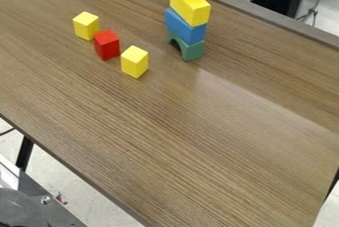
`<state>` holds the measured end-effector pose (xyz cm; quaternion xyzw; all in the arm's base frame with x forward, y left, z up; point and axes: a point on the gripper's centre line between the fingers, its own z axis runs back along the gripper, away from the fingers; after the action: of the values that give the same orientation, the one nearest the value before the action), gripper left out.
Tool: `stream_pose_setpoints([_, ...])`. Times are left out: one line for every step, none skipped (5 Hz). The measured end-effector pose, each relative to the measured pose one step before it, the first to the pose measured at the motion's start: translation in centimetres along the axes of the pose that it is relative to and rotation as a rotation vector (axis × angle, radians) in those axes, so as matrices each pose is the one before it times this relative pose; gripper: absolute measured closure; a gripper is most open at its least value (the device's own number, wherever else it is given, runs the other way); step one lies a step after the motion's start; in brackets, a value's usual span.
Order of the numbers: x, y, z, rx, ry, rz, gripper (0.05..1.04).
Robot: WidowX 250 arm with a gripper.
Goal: Put the red cube on the top of the yellow rectangle
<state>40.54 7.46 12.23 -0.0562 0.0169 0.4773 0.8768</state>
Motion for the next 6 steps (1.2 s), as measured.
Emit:
stream_pose_setpoints([-0.641,0.518,0.896,-0.02,-0.0234,0.0019,0.481])
stream_pose_setpoints([-0.233,0.435,-0.518,0.0132,0.0001,0.0032,0.481])
stream_pose_setpoints([-0.008,0.052,-0.263,0.0001,-0.0002,0.0011,0.481])
stream_pose_setpoints([-0.225,0.202,-0.633,0.0113,0.0024,-0.003,0.481])
stream_pose_setpoints([-0.241,-0.082,0.727,-0.0144,-0.0276,-0.0106,0.481])
stream_pose_setpoints([-0.103,-0.164,0.347,-0.0074,-0.0093,-0.0042,0.481])
